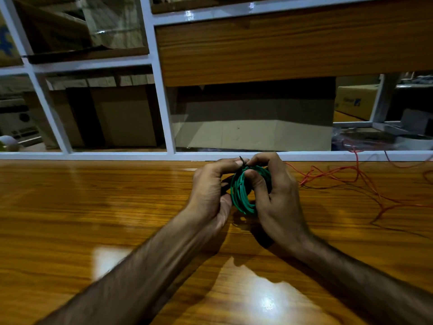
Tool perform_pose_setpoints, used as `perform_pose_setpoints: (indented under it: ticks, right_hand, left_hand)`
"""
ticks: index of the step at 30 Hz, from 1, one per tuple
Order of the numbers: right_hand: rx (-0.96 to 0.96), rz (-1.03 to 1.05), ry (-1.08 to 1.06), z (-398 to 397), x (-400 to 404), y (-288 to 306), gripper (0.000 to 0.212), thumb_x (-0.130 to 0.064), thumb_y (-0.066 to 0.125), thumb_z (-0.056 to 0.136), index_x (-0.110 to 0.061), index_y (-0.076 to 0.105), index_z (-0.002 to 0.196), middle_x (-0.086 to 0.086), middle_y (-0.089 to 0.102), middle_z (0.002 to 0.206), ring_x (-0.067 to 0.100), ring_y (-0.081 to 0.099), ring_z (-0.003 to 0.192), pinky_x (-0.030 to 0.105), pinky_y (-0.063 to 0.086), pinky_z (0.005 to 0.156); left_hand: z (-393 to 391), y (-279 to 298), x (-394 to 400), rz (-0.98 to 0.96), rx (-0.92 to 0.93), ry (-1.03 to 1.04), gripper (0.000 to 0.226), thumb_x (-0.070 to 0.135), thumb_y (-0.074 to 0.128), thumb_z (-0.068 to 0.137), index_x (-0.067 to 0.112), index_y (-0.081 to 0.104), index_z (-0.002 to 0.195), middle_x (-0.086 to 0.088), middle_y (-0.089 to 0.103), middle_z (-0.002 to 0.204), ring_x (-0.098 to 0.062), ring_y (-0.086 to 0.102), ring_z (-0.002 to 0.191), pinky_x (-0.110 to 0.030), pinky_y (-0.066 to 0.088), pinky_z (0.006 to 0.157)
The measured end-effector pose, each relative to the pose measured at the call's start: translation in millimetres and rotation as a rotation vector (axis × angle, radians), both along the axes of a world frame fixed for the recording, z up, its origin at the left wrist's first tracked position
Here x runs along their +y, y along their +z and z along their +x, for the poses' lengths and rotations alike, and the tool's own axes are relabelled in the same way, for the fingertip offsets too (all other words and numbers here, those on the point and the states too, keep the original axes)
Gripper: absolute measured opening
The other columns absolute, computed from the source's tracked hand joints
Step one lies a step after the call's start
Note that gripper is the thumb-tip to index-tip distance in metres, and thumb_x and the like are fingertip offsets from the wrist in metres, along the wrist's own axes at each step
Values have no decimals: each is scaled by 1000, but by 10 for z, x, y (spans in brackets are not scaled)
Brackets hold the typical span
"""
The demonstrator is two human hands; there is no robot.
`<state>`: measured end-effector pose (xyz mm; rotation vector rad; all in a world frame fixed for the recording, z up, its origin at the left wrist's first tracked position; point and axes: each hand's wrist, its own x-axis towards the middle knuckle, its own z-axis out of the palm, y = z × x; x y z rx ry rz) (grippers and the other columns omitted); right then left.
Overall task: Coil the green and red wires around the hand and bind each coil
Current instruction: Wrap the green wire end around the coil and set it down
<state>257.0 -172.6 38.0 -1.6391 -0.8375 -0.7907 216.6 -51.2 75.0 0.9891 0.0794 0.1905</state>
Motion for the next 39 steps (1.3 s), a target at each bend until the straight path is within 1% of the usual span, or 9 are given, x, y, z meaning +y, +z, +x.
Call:
perform_pose_setpoints:
  ticks: [5, 9, 12, 17, 20, 25, 28, 34, 39]
  right_hand:
    - [11, 2, 15, 8, 5, 4, 8, -21, 57, 102, -17, 56, 109, -3, 59, 104, 1, 59, 100, 8, 48, 76]
    - [-2, -21, 17, 10, 11, 6, 9, -19, 59, 102, -18, 57, 110, -5, 59, 104, 1, 59, 100, 10, 49, 77]
    - [-12, -27, 16, 15, 5, 1, 10, -18, 60, 101, -19, 57, 111, -5, 59, 104, 2, 59, 99, 11, 49, 76]
    - [-5, -54, 5, 33, 9, -14, 12, -22, 59, 101, -26, 54, 112, -9, 59, 105, 2, 59, 100, 12, 49, 77]
    - [35, -66, 39, 28, 17, -20, 16, -24, 60, 100, -30, 53, 113, -9, 60, 106, 2, 60, 101, 9, 49, 77]
    - [110, -84, 107, 9, 21, -20, 22, -20, 62, 99, -31, 52, 117, -9, 62, 110, -1, 61, 105, 5, 47, 78]
    - [127, -101, 144, 6, 14, -22, 22, -25, 60, 100, -31, 53, 120, -11, 63, 113, 3, 63, 107, 15, 54, 82]
    - [105, -160, 188, -1, 15, -25, 26, -18, 62, 101, -35, 54, 118, -18, 64, 113, 5, 63, 110, 23, 54, 89]
    - [130, -175, 230, 5, 28, -35, 25, -16, 61, 101, -33, 54, 118, -19, 64, 111, 3, 63, 110, 21, 53, 89]
  left_hand:
    - [-29, 42, -39, 36, -5, 60, 26, 9, 70, 94, -8, 72, 114, -22, 73, 111, -31, 70, 108, -49, 54, 105]
    - [-12, 56, -15, 56, 12, 90, 38, 6, 74, 90, -12, 68, 123, -27, 71, 123, -29, 72, 104, -38, 62, 85]
    - [1, 74, 28, 100, 13, 80, 36, 5, 75, 90, -14, 67, 120, -26, 73, 110, -30, 70, 100, -41, 60, 86]
    - [42, 101, 90, 205, 4, 8, 3, 4, 71, 95, 1, 69, 94, -19, 70, 103, -29, 68, 103, -37, 61, 76]
    - [53, 117, 120, 333, -13, -3, 2, 6, 65, 100, 6, 66, 99, -17, 67, 105, -27, 64, 104, -35, 56, 71]
    - [74, 118, 209, 575, -45, 33, 10, 12, 63, 104, 3, 67, 107, -20, 69, 109, -27, 67, 101, -45, 60, 79]
    - [83, 127, 284, 663, -42, 27, 10, 13, 62, 104, 4, 67, 104, -22, 69, 105, -27, 67, 101, -55, 58, 92]
    - [151, 76, 355, 806, -42, 58, 21, 10, 59, 105, 16, 64, 85, -7, 67, 92, -14, 64, 88, -21, 52, 57]
    - [201, 25, 369, 904, -56, 110, 23, 12, 60, 105, 20, 65, 84, 1, 67, 83, -10, 62, 83, -32, 52, 69]
